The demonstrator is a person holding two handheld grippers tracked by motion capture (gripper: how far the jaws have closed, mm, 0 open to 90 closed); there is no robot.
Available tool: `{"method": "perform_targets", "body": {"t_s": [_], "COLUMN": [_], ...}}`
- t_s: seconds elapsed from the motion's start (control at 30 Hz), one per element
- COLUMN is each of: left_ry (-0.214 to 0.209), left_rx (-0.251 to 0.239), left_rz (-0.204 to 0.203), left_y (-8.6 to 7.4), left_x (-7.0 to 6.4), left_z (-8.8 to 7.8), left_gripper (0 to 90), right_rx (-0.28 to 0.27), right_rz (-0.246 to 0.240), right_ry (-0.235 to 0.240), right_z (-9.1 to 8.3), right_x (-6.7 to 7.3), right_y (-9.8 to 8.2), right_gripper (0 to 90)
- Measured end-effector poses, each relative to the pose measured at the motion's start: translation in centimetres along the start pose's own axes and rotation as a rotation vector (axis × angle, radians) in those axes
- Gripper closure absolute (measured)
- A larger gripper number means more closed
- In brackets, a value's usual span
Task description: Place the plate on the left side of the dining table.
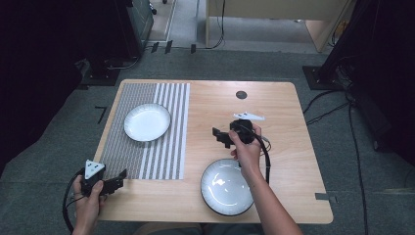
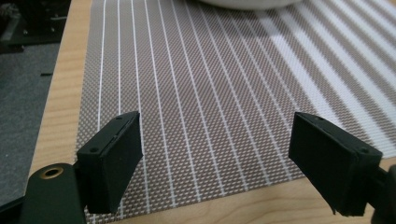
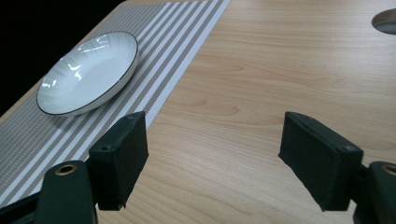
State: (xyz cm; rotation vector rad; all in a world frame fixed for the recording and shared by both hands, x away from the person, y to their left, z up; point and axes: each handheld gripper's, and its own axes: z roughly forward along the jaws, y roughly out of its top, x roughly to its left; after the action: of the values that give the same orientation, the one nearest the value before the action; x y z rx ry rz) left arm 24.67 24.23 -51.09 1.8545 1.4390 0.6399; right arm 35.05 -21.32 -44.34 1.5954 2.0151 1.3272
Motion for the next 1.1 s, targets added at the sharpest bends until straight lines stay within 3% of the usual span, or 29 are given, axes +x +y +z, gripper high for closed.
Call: {"method": "perform_targets", "body": {"t_s": [0.23, 0.4, 0.53, 0.83, 1.1], "left_ry": [-0.012, -0.022, -0.011, -0.013, -0.026], "left_rx": [0.034, 0.033, 0.042, 0.042, 0.035], "left_rz": [0.005, -0.006, 0.014, 0.013, -0.004], "left_y": [-0.4, -0.4, -0.4, -0.4, -0.4], "left_x": [0.0, 0.2, 0.0, 0.0, 0.2], "left_z": [0.6, 0.5, 0.6, 0.6, 0.5], "left_gripper": [16.1, 15.0, 15.0, 14.9, 14.9], "right_rx": [-0.036, -0.036, -0.038, -0.041, -0.04], "right_rz": [0.03, 0.029, 0.046, 0.076, 0.109], "right_ry": [-0.013, -0.023, -0.031, -0.066, -0.086], "right_z": [-2.6, -3.6, -4.3, -6.2, -8.0], "right_x": [-1.8, -2.5, -3.2, -5.1, -6.8], "right_y": [-1.2, -2.2, -3.1, -4.9, -6.4], "right_gripper": [23.7, 23.7, 23.6, 23.8, 23.8]}}
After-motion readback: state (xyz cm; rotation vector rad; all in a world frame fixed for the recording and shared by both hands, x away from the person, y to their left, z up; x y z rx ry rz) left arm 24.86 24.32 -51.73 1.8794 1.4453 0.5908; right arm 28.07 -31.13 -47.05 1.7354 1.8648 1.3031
